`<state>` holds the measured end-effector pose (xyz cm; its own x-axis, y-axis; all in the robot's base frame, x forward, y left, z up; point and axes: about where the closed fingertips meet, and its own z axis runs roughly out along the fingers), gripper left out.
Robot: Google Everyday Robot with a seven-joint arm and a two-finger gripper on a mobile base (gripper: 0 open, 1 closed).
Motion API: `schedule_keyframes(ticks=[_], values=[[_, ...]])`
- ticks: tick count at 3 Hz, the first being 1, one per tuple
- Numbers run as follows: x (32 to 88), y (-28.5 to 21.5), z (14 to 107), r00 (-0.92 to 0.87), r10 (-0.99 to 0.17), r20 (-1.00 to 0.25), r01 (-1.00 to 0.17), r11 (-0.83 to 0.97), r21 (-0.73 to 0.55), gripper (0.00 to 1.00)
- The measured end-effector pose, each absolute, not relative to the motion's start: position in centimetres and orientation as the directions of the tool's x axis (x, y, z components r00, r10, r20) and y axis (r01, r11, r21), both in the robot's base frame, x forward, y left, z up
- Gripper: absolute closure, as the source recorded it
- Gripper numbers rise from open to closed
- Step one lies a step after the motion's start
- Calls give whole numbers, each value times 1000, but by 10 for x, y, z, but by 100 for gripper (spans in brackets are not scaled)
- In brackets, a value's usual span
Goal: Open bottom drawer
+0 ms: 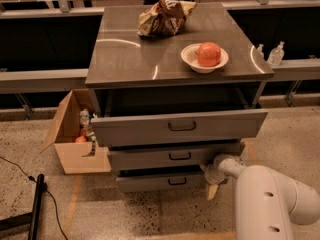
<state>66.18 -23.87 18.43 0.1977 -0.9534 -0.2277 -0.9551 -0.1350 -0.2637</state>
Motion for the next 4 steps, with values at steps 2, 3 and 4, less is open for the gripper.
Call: schedule_keyframes(ticks=[2, 3, 4], values=[[658, -239, 179, 194, -957, -217, -960, -139, -245, 0], [660, -237, 173, 198, -958, -209, -960, -147, -239, 18], [661, -239, 169, 196, -960, -200, -961, -148, -233, 41]])
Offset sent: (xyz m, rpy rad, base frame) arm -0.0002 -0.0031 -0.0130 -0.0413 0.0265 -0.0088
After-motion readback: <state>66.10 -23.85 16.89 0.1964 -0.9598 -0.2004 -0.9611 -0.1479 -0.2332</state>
